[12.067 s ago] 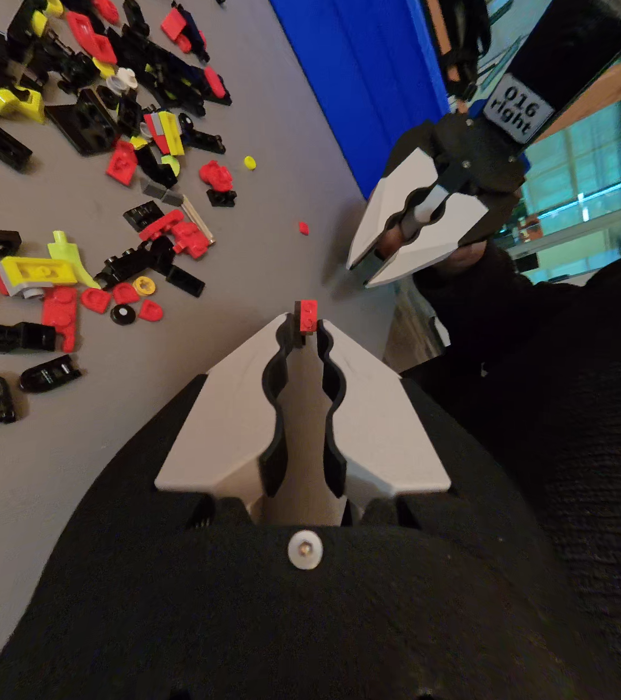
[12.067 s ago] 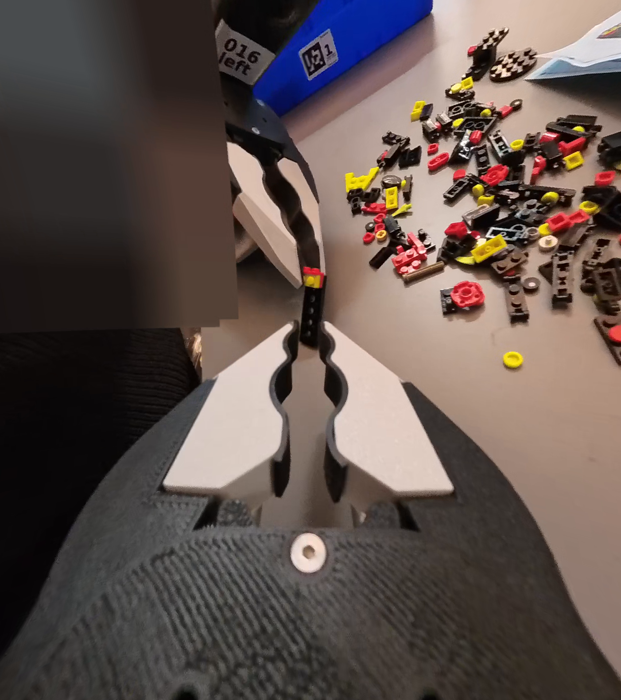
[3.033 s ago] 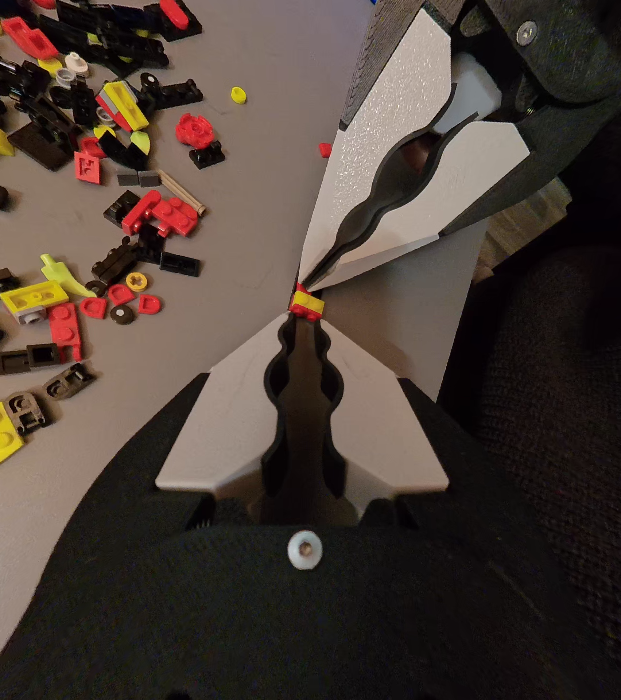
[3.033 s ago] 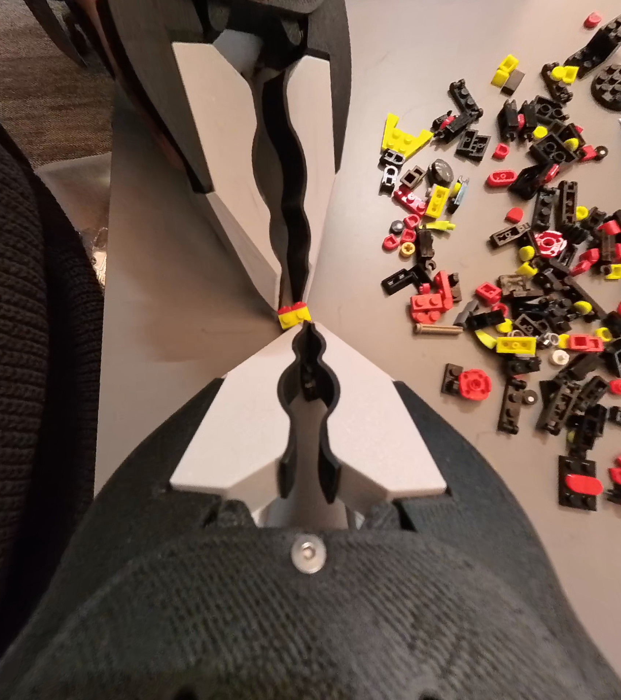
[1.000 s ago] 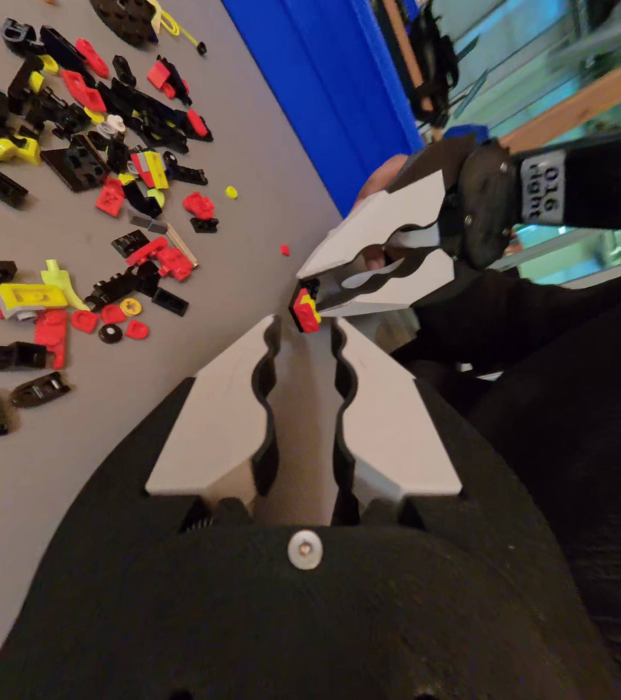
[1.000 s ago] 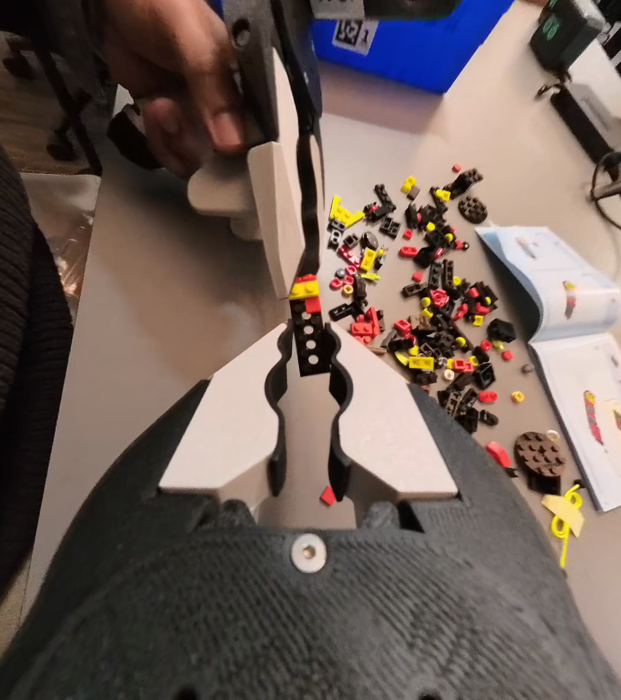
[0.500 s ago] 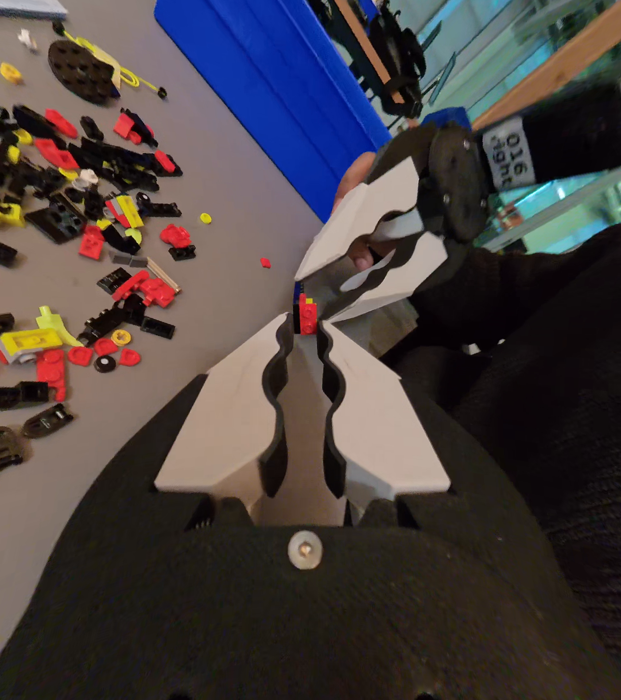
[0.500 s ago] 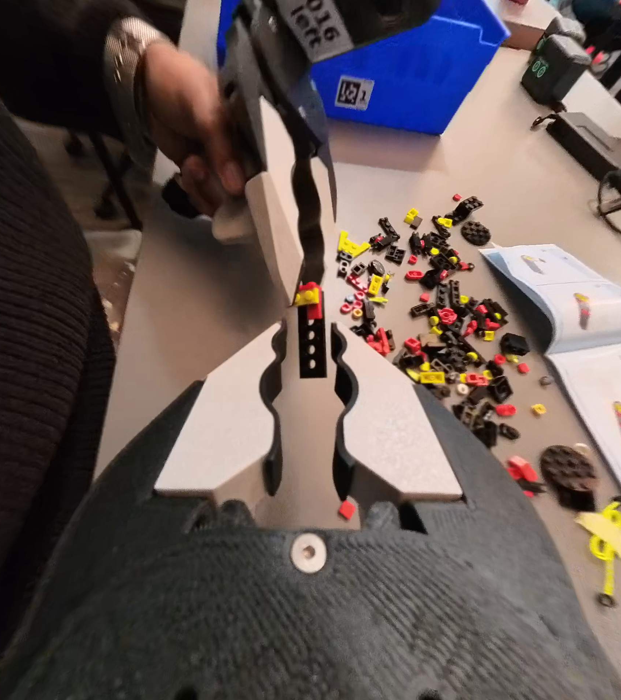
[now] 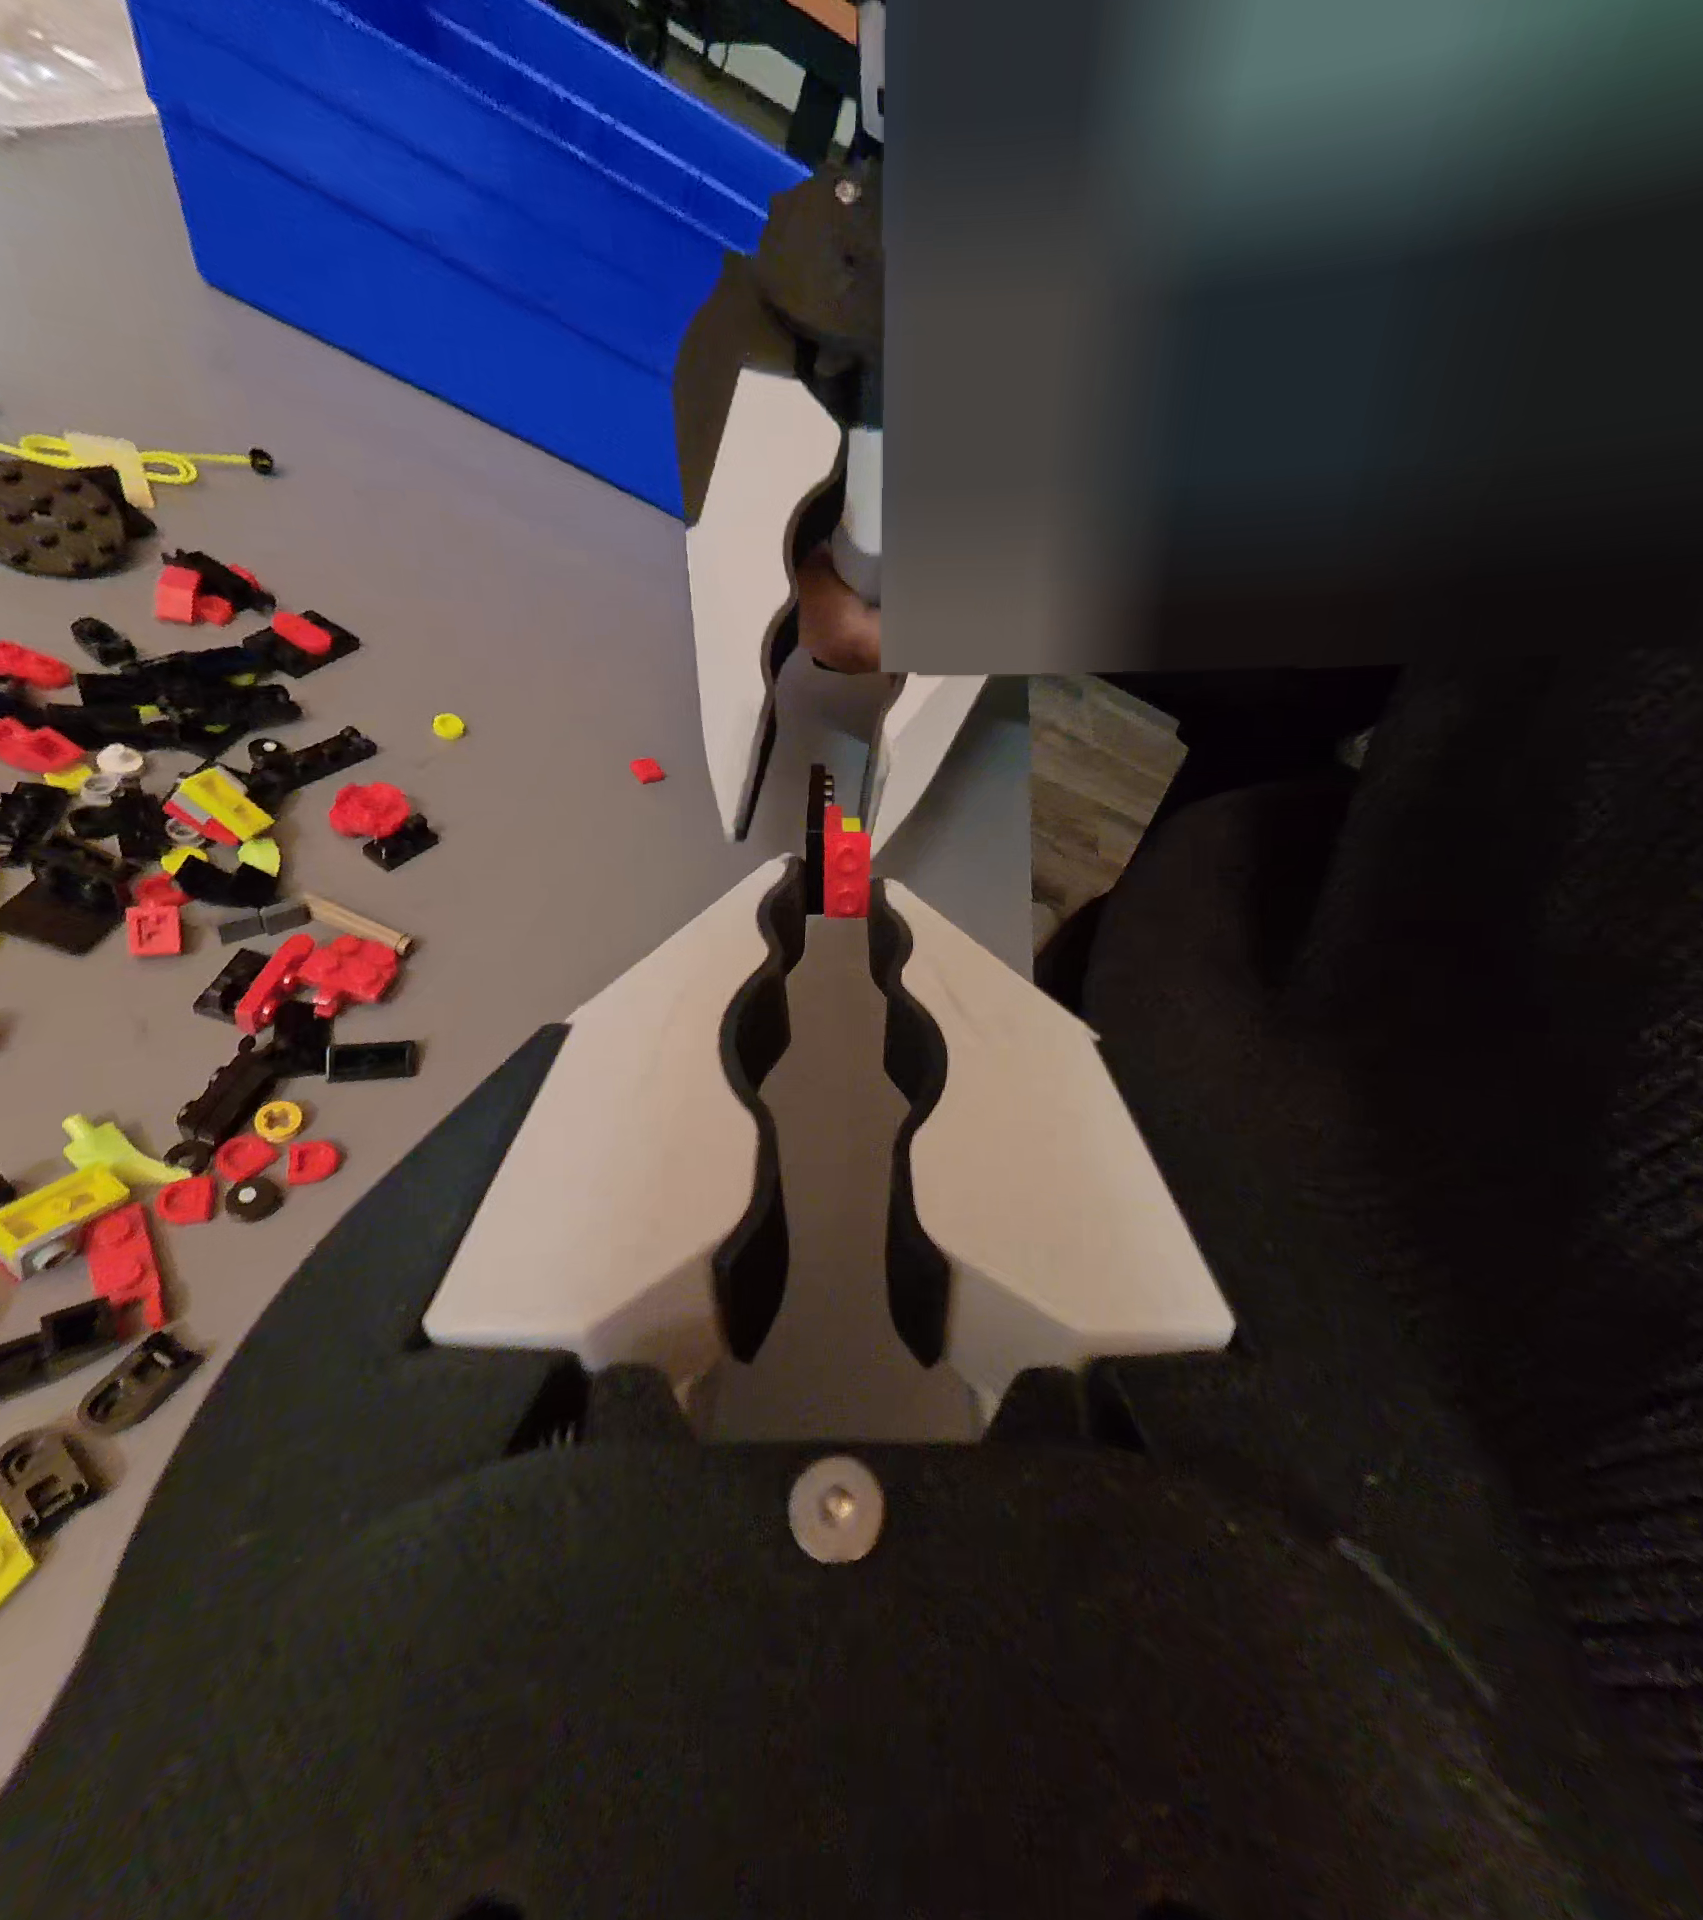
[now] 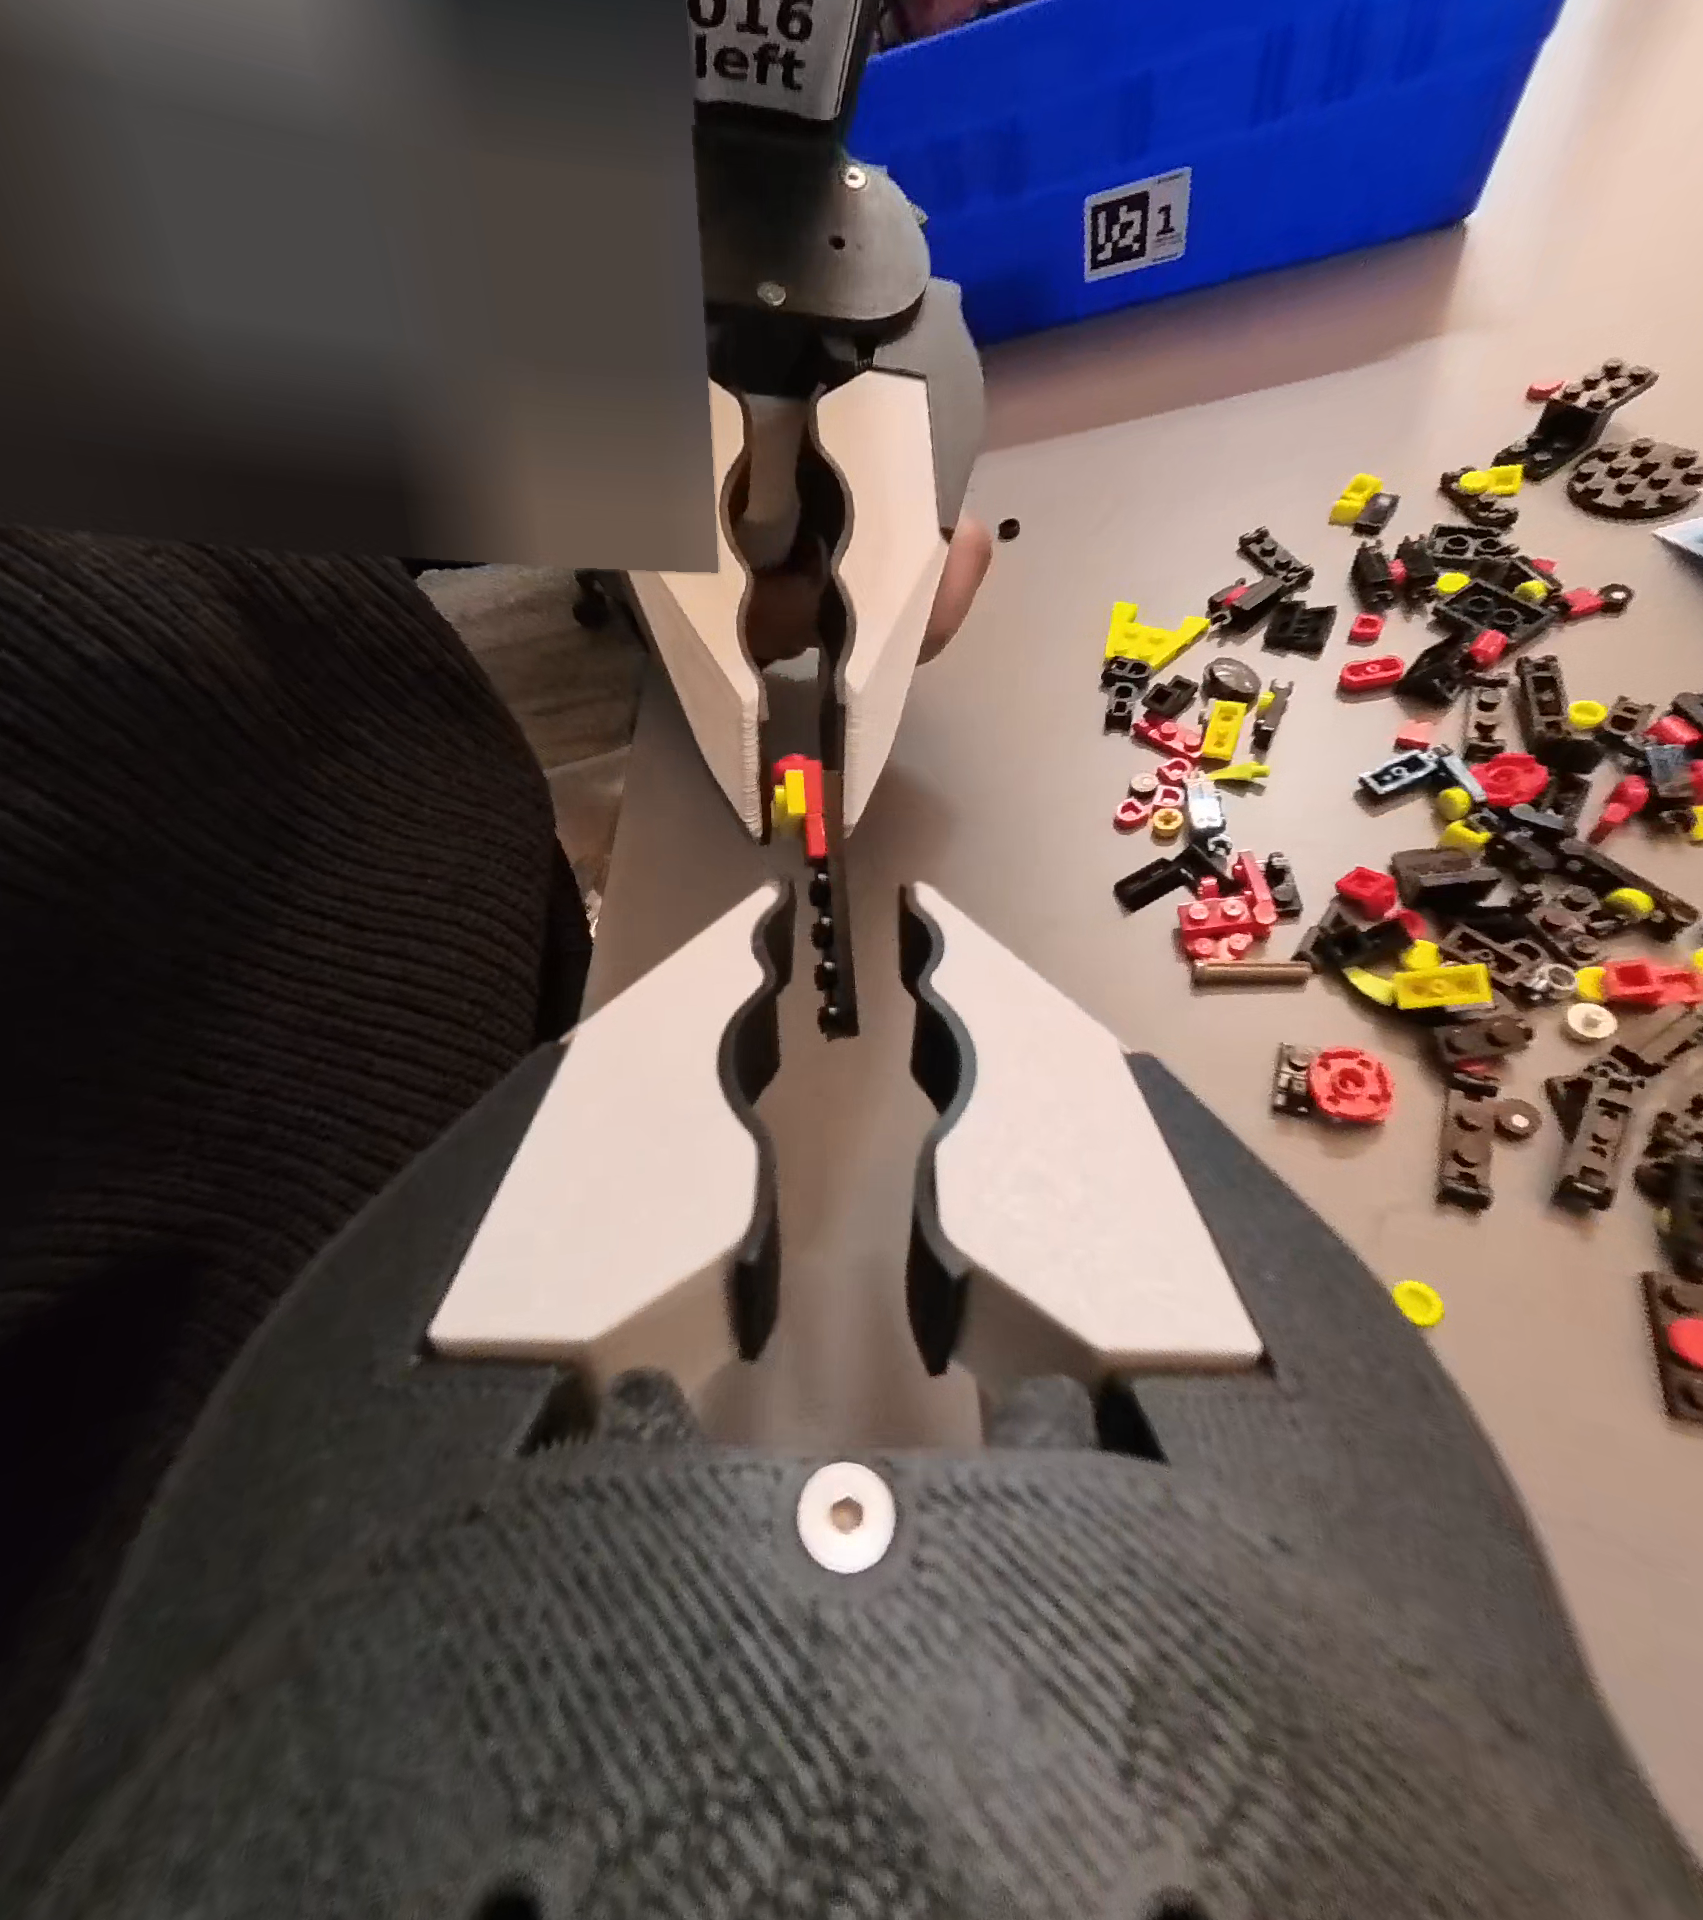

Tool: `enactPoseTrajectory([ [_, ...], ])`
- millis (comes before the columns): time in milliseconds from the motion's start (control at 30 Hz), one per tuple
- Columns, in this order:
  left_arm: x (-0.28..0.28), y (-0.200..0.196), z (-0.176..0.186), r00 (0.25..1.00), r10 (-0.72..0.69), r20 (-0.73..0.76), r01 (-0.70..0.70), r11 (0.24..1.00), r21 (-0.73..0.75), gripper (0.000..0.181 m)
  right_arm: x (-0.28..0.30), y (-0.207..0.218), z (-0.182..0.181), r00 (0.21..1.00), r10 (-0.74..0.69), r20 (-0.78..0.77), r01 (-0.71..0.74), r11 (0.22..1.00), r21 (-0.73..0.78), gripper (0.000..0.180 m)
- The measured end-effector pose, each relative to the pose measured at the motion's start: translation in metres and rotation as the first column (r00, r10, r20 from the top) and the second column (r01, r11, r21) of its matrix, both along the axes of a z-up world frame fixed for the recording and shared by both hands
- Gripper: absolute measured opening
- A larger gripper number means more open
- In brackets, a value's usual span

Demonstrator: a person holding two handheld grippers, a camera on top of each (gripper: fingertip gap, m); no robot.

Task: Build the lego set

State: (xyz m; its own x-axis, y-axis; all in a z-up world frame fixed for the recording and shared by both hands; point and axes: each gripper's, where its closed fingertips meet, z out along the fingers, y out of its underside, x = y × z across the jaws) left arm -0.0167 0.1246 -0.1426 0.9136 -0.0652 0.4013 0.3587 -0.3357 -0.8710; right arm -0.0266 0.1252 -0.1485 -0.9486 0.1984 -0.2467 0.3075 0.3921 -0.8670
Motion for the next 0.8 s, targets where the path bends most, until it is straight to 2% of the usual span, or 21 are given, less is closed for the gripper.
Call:
enactPoseTrajectory([
  [400, 0.0027, 0.0032, -0.0053, 0.999, -0.014, -0.044, 0.014, 1.0, -0.015, 0.009, 0.0041, -0.0019, 0.0025, 1.0, 0.015, 0.005, -0.015, 1.0, -0.002, 0.006],
  [800, 0.0053, 0.0027, -0.0049, 0.998, -0.026, -0.063, 0.025, 1.0, -0.01, 0.009, 0.008, -0.003, 0.002, 0.999, 0.041, -0.021, -0.04, 0.999, 0.022, 0.004],
])
